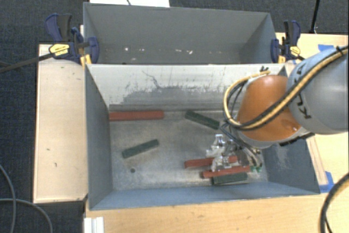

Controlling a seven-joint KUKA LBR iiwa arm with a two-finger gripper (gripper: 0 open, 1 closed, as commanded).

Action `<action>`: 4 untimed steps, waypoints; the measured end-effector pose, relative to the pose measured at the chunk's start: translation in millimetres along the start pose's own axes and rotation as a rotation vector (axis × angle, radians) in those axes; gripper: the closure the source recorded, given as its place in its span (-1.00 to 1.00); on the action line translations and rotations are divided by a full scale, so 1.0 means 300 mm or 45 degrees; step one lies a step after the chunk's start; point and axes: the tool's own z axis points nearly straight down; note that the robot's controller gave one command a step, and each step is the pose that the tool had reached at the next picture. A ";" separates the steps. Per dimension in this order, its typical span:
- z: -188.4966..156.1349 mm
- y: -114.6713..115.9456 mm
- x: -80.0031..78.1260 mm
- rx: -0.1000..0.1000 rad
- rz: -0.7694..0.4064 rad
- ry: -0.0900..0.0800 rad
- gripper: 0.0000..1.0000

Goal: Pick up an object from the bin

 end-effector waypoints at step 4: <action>-0.128 0.000 0.000 0.001 0.003 0.001 1.00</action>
Offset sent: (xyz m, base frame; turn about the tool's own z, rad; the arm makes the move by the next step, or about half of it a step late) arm -0.0001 -0.0002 0.0561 0.0000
